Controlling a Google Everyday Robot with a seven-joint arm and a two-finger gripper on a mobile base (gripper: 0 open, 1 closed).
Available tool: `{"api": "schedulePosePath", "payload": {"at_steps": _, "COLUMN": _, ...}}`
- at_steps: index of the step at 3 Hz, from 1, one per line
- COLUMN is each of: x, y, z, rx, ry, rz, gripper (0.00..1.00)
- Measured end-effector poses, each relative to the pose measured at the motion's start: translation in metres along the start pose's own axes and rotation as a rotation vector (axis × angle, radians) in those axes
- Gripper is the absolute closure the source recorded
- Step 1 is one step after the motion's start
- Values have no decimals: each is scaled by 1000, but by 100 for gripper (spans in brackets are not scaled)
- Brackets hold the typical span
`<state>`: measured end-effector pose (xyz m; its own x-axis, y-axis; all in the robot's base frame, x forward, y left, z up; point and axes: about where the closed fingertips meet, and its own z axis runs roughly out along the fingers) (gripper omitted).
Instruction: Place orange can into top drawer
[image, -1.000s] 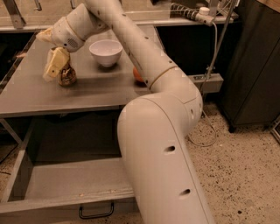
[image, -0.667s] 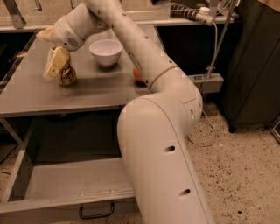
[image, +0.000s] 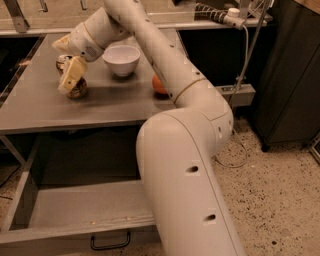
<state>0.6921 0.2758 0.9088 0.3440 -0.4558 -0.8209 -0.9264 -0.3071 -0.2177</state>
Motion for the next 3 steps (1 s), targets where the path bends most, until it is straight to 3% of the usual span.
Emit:
{"api": "schedulePosePath", "payload": {"at_steps": 1, "x": 2, "y": 0, "z": -1, "rx": 0, "ry": 3, "rz": 3, "gripper": 0}}
{"api": "schedulePosePath", "payload": {"at_steps": 2, "x": 2, "y": 0, "z": -1, "rx": 0, "ry": 3, "rz": 3, "gripper": 13}}
{"api": "schedulePosePath", "payload": {"at_steps": 3, "x": 2, "y": 0, "z": -1, "rx": 0, "ry": 3, "rz": 3, "gripper": 37}}
